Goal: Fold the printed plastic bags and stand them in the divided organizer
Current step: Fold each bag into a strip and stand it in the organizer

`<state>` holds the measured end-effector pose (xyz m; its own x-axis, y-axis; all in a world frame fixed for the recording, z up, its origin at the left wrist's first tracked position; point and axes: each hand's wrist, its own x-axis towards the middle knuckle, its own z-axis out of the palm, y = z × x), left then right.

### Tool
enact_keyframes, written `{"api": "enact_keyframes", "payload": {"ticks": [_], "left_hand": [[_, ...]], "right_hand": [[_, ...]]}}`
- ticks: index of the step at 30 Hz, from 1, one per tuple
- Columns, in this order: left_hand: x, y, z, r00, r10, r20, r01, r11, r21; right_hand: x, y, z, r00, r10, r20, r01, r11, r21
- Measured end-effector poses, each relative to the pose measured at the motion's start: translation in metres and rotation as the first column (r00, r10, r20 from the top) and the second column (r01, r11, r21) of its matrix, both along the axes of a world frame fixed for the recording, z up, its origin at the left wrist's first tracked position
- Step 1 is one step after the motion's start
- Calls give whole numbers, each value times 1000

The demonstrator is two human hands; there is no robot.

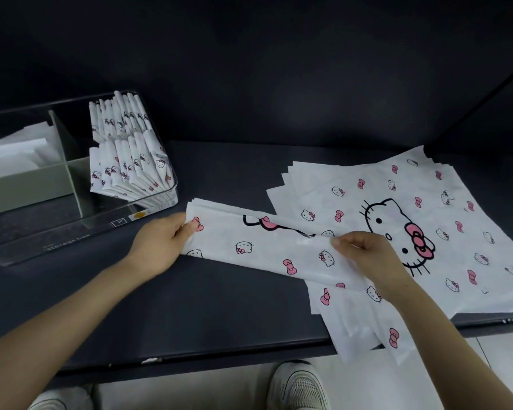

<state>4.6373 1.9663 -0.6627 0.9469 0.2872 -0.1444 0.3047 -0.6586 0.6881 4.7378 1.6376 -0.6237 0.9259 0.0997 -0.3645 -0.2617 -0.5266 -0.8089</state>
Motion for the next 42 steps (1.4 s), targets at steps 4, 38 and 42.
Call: {"api": "enact_keyframes", "payload": {"ticks": [4, 38, 42], "left_hand": [[8, -13, 1, 997, 71, -2, -70, 980, 185], [14, -48, -24, 955, -286, -79, 275, 757, 593], [14, -50, -21, 956, -279, -93, 278, 754, 595]], "right_hand": [[7, 13, -10, 983, -136, 121, 143, 989, -44], [6, 19, -25, 961, -240, 139, 270, 925, -266], [-12, 48, -24, 731, 284, 621, 297, 686, -664]]}}
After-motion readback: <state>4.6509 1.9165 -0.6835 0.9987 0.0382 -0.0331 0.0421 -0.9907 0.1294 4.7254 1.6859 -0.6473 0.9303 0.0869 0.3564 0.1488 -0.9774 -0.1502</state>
